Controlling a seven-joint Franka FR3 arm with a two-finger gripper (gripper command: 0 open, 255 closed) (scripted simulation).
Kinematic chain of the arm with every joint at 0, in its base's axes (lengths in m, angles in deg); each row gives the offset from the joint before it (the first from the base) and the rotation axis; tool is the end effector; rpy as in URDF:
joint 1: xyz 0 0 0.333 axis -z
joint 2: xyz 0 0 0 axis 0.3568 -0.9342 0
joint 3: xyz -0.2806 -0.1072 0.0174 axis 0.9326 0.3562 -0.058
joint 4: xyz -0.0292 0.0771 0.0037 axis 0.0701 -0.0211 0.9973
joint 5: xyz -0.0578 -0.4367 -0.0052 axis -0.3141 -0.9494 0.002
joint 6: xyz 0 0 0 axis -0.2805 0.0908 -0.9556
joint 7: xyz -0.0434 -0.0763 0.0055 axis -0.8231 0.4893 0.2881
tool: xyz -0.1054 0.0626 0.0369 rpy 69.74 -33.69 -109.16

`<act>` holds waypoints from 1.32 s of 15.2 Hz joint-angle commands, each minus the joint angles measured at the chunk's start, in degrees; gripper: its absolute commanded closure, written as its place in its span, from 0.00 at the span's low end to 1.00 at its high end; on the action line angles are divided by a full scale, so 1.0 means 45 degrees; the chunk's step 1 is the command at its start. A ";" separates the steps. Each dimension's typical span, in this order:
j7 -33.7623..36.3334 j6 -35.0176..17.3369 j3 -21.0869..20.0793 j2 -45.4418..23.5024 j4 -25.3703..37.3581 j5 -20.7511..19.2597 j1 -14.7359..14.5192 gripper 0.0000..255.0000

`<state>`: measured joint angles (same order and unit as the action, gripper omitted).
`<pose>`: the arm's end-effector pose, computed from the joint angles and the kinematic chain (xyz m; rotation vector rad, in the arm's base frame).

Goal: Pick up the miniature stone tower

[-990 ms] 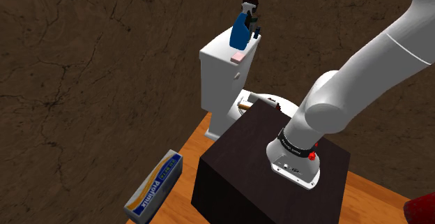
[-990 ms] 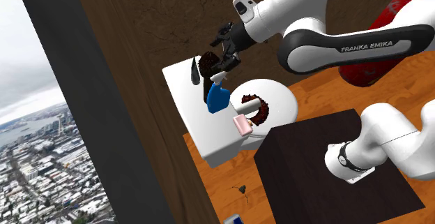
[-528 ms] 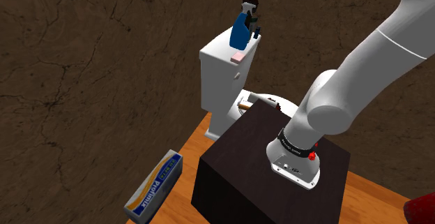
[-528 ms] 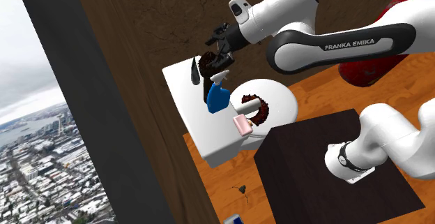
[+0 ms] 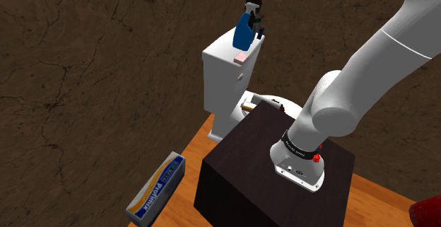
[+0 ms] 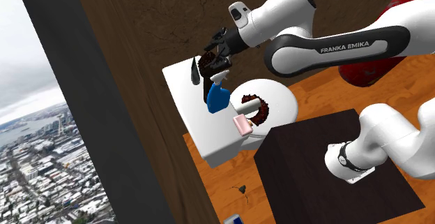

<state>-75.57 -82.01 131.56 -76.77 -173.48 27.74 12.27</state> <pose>0.4924 -0.3822 0.4974 2.6690 -0.1374 1.0941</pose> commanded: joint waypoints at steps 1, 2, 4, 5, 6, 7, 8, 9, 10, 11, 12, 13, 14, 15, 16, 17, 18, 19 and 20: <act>0.0000 0.0007 0.0003 -0.0011 -0.0012 0.0000 0.0000 1.00; -0.0010 0.0001 0.0010 -0.0019 -0.0012 0.0014 -0.0007 1.00; -0.0003 0.0004 0.0007 -0.0028 -0.0001 0.0015 -0.0009 1.00; -0.0009 0.0000 0.0010 -0.0030 -0.0004 0.0021 -0.0012 1.00; 0.0010 0.0004 -0.0007 0.0019 -0.0037 -0.0028 0.0018 1.00; 0.0164 0.0157 -0.0087 0.0073 0.0076 -0.0197 0.0099 1.00; 0.0309 0.0311 -0.0162 0.0123 0.0192 -0.0352 0.0175 1.00; 0.0444 0.0467 -0.0235 0.0170 0.0312 -0.0496 0.0246 1.00; 0.0571 0.0623 -0.0301 0.0214 0.0435 -0.0629 0.0310 1.00; 0.0690 0.0781 -0.0363 0.0254 0.0561 -0.0754 0.0369 1.00; 0.0802 0.0940 -0.0421 0.0292 0.0691 -0.0869 0.0422 1.00; 0.0907 0.1099 -0.0476 0.0326 0.0823 -0.0975 0.0471 1.00; 0.1006 0.1259 -0.0528 0.0357 0.0959 -0.1072 0.0518 1.00; 0.1099 0.1420 -0.0573 0.0385 0.1098 -0.1165 0.0555 1.00; 0.1185 0.1581 -0.0620 0.0409 0.1241 -0.1247 0.0595 1.00; 0.1267 0.1744 -0.0661 0.0431 0.1386 -0.1324 0.0628 1.00; 0.1344 0.1906 -0.0700 0.0450 0.1534 -0.1395 0.0659 1.00; 0.1416 0.2069 -0.0735 0.0465 0.1685 -0.1459 0.0686 1.00; 0.1484 0.2233 -0.0767 0.0478 0.1839 -0.1519 0.0709 1.00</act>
<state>-69.05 -72.81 128.15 -74.66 -166.11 21.07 15.38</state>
